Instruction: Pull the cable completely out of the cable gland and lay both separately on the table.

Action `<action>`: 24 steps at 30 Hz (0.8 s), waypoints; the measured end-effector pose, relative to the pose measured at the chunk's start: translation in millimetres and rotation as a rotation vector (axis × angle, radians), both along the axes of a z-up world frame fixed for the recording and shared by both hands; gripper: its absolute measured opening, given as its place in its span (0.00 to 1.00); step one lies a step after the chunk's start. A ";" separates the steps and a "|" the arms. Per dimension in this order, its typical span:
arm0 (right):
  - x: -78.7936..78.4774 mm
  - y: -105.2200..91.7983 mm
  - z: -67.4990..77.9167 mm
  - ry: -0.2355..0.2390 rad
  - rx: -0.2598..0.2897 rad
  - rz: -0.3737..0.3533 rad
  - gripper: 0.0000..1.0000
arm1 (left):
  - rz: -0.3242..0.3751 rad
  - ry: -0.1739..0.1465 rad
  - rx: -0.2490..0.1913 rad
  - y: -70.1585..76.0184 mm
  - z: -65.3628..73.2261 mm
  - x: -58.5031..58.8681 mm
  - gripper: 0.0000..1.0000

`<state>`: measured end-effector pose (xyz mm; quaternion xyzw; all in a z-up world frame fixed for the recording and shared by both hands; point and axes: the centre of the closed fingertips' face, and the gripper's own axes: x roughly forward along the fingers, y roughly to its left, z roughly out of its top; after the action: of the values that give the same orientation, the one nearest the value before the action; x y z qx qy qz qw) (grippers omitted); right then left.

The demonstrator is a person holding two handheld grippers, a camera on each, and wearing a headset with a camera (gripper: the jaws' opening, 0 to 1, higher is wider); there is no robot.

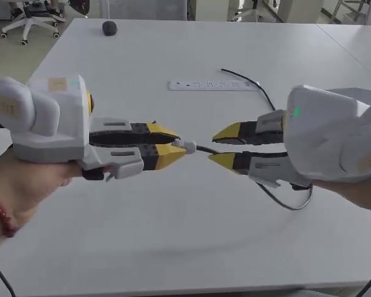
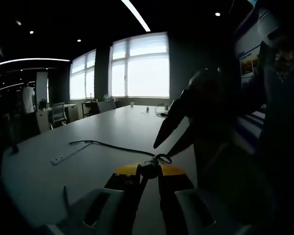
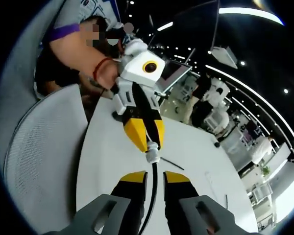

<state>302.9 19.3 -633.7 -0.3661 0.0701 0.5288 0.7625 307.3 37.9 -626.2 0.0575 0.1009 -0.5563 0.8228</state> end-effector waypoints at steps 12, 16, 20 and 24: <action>1.5 7.0 -6.6 0.007 -0.054 0.042 0.02 | -0.018 -0.007 -0.004 -0.6 1.7 -3.1 0.15; -1.1 7.9 -8.1 0.002 -0.071 0.058 0.00 | -0.023 -0.013 0.011 -0.7 0.2 -4.2 0.15; -1.6 6.5 -10.8 -0.009 -0.086 0.066 0.00 | -0.027 -0.018 0.028 -0.2 -2.6 -5.5 0.15; 0.9 -6.0 -13.8 0.011 -0.076 0.044 0.00 | -0.018 -0.010 0.027 7.7 -4.2 -6.0 0.15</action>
<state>303.8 13.3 -647.5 -0.3933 0.0865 0.5444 0.7358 301.3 45.6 -630.4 0.0724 0.1040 -0.5618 0.8175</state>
